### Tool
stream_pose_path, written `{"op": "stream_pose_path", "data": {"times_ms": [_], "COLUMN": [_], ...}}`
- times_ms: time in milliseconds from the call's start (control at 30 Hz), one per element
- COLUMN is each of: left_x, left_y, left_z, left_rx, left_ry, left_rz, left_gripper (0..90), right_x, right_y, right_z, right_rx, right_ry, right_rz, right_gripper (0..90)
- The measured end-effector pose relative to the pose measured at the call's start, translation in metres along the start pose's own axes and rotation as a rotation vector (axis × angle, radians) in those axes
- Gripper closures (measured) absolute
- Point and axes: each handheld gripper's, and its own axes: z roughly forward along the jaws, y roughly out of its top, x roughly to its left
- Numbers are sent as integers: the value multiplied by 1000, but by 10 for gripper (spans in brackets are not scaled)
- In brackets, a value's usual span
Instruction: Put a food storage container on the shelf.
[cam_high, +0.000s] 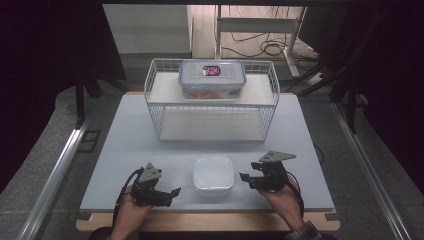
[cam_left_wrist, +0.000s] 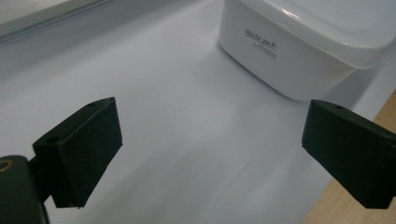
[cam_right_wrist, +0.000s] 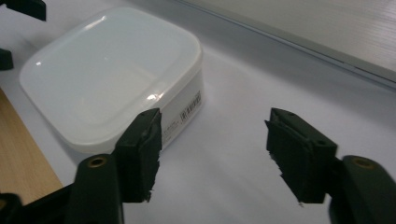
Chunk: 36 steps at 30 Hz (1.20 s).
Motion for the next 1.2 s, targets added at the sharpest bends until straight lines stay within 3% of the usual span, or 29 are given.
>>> {"op": "stream_pose_path", "data": {"times_ms": [67, 167, 267, 467, 533, 667, 833, 933, 1000, 1200], "left_x": [0, 2, 2, -8, -10, -11, -13, -13, -12, -12], "left_y": [2, 6, 12, 30, 38, 58, 75, 75, 73, 67], "left_z": [1, 0, -2, 4, 5, 11, 31, 43, 48, 47], "left_rx": [17, 18, 6, 39, 49, 30, 87, 109, 111, 116], "left_ry": [-15, -71, -96, -141, -131, -150, -168, -200, -245, -315], "left_rz": [-11, -63, -73, -26, 3, -12, -12, -32, -56, -116], "left_gripper": [45, 47, 47, 64, 90, 170, 194, 182, 169, 232], "right_x": [0, 1, 6, 13, 14, 11, 12, 12, 12, 14], "right_y": [2, 3, 5, 14, 17, 25, 32, 30, 29, 25], "right_z": [-1, 1, 4, 7, 8, 13, 21, 28, 32, 38], "right_rx": [-4, 16, 45, 42, 38, 19, 26, 43, 60, 104], "right_ry": [13, 60, 45, 61, 74, 115, 121, 137, 147, 194], "right_rz": [6, 7, -34, -62, -70, -38, -17, 10, 18, 66], "right_gripper": [319, 310, 316, 335, 350, 378, 377, 349, 331, 324]}}
